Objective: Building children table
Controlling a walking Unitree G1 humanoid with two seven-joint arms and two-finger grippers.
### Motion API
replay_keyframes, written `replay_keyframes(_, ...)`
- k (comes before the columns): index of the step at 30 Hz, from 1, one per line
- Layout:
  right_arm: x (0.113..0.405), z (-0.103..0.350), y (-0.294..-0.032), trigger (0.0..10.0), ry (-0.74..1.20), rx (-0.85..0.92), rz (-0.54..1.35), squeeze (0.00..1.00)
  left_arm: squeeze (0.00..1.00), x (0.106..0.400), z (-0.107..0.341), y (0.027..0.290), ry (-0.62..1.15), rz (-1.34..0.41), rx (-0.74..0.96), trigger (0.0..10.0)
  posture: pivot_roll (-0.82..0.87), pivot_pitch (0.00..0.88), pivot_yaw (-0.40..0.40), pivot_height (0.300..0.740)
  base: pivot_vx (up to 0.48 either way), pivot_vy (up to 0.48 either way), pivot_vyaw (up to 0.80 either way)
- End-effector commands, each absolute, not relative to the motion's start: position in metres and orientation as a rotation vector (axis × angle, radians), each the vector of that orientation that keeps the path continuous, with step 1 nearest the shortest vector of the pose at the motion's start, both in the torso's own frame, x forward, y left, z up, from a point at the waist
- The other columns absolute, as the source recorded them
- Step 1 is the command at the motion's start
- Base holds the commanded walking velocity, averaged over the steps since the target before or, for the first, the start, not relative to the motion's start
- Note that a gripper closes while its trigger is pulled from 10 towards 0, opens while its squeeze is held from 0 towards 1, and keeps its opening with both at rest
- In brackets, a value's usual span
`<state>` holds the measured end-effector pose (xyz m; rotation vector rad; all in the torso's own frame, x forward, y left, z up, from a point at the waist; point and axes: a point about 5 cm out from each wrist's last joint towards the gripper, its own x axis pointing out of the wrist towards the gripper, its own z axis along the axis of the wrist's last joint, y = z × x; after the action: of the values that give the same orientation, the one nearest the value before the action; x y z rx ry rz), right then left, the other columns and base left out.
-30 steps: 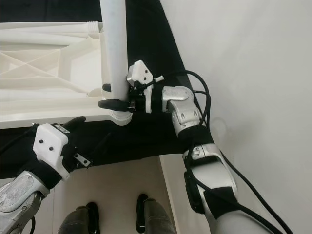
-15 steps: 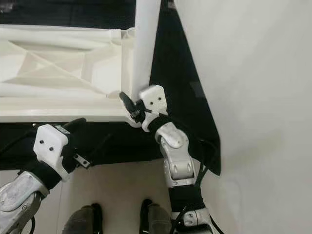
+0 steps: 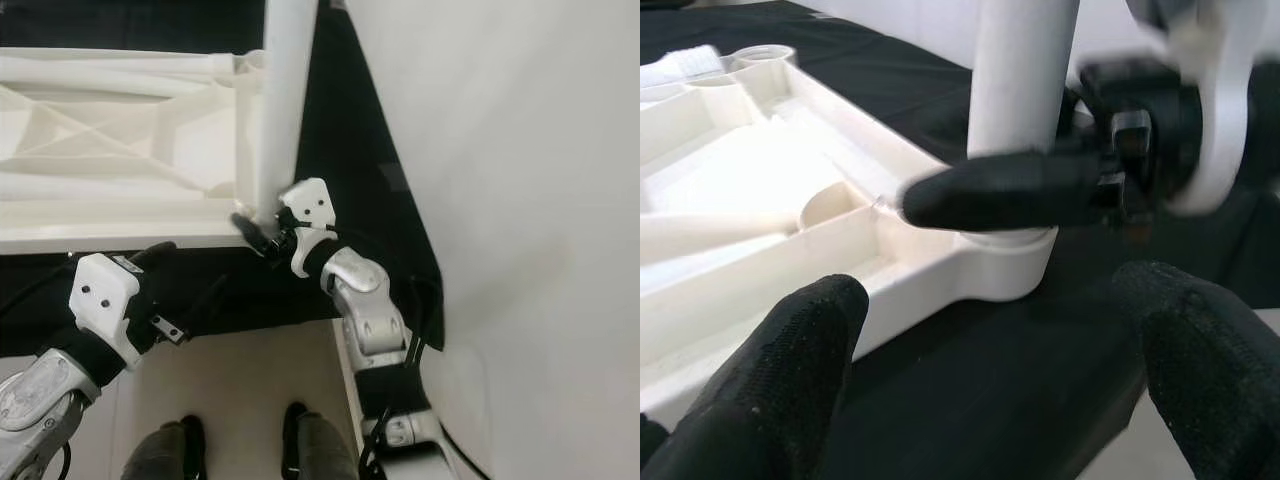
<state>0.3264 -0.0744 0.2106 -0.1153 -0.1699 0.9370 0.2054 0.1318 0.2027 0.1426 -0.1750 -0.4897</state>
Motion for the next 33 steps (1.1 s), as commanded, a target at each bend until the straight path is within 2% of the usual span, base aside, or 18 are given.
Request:
replay_keyframes(1,0.325,0.208,-0.073,10.0,-0.155,-0.119,1.041,0.89,0.00,0.203,0.200,0.130,-0.164,-0.498,0.138,10.0,0.06,0.287,-0.122,0.740,0.000,0.000,0.00)
replay_keyframes(2,0.329,0.212,-0.075,10.0,-0.150,-0.143,1.120,0.00,0.00,0.203,0.200,0.130,-0.166,-0.495,0.137,10.0,0.07,0.289,-0.127,0.740,0.000,0.000,0.00)
replay_keyframes(4,0.343,0.213,-0.082,10.0,-0.112,-0.230,1.217,0.00,0.00,0.202,0.201,0.130,-0.168,-0.492,0.137,10.0,0.08,0.295,-0.132,0.740,0.000,0.000,0.00)
replay_keyframes(6,0.349,0.213,-0.084,10.0,-0.080,-0.246,1.281,0.00,0.00,0.201,0.201,0.130,-0.169,-0.490,0.136,10.0,0.10,0.306,-0.130,0.740,0.000,0.000,0.00)
replay_keyframes(13,0.354,0.223,-0.079,10.0,-0.054,-0.189,1.477,0.00,0.00,0.196,0.204,0.128,-0.170,-0.491,0.133,10.0,0.14,0.340,-0.136,0.740,0.000,0.000,0.00)
replay_keyframes(16,0.355,0.232,-0.074,10.0,-0.048,-0.226,1.577,0.00,0.00,0.189,0.208,0.127,-0.173,-0.490,0.126,10.0,0.19,0.396,-0.140,0.740,0.000,0.000,0.00)
replay_keyframes(22,0.364,0.251,-0.067,10.0,-0.099,-0.207,1.622,0.00,0.00,0.177,0.210,0.131,-0.148,-0.475,0.132,10.0,0.23,0.435,-0.135,0.740,0.000,0.000,0.00)
replay_keyframes(28,0.368,0.265,-0.071,10.0,-0.145,-0.167,1.629,0.00,0.00,0.171,0.209,0.134,-0.136,-0.462,0.134,10.0,0.24,0.432,-0.133,0.740,0.000,0.000,0.00)
replay_keyframes(29,0.369,0.267,-0.073,7.7,-0.148,-0.165,1.633,0.00,0.00,0.172,0.209,0.134,-0.134,-0.462,0.136,10.0,0.24,0.428,-0.131,0.740,0.000,0.000,0.00)
replay_keyframes(30,0.369,0.267,-0.073,7.7,-0.147,-0.168,1.637,0.00,0.00,0.172,0.209,0.134,-0.132,-0.462,0.137,10.0,0.24,0.424,-0.130,0.740,0.000,0.000,0.00)
replay_keyframes(31,0.369,0.267,-0.074,1.1,-0.146,-0.173,1.645,0.00,0.00,0.173,0.209,0.134,-0.134,-0.466,0.138,10.0,0.24,0.419,-0.129,0.740,0.000,0.000,0.00)
replay_keyframes(33,0.369,0.268,-0.075,1.1,-0.145,-0.177,1.649,0.00,0.00,0.174,0.209,0.133,-0.135,-0.469,0.139,10.0,0.24,0.419,-0.129,0.740,0.000,0.000,0.00)
